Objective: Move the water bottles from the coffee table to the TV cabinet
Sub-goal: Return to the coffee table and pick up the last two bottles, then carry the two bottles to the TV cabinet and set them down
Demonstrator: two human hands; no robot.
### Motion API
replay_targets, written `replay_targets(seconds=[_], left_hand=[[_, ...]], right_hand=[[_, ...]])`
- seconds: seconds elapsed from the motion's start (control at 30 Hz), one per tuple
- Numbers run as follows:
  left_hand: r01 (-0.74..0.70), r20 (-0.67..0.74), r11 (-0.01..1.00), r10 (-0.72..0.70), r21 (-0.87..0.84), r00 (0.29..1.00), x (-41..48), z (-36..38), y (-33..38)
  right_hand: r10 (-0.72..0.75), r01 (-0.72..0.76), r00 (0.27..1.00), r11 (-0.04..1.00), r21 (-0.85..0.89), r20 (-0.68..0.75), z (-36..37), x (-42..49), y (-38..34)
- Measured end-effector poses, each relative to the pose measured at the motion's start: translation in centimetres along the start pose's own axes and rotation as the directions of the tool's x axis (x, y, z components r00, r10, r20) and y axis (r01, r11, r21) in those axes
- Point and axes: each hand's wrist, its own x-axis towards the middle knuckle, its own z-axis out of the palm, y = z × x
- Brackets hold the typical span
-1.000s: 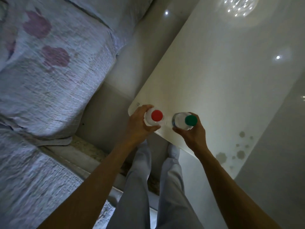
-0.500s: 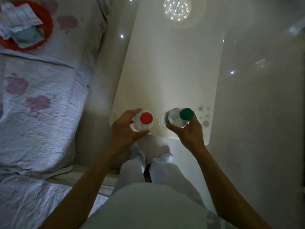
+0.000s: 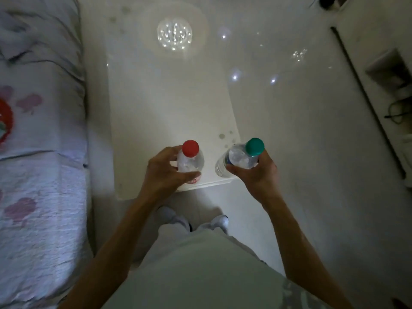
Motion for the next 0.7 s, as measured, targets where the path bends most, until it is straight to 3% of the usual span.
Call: replay_targets(seconds=[0.2, 0.33, 0.7], left_hand=[[-0.007, 0.191, 0.998, -0.004, 0.059, 0.982, 0.2, 6.7, 6.2], [-0.121, 0.323, 0.99, 0.092, 0.07, 0.942, 0.7, 10.8, 9.8], [-0.339, 0.594, 0.941, 0.279, -0.011, 0.755, 5.2, 19.9, 18.1]], right_hand=[[0.062, -0.054, 0.991, 0.996, 0.073, -0.12, -7.1, -1.2, 4.7], [0.125, -0.102, 0.967, 0.988, 0.112, -0.223, -11.3, -2.3, 7.7], [0.396, -0.311, 0.788, 0.917, 0.249, -0.473, -18.1, -3.7, 12.7]])
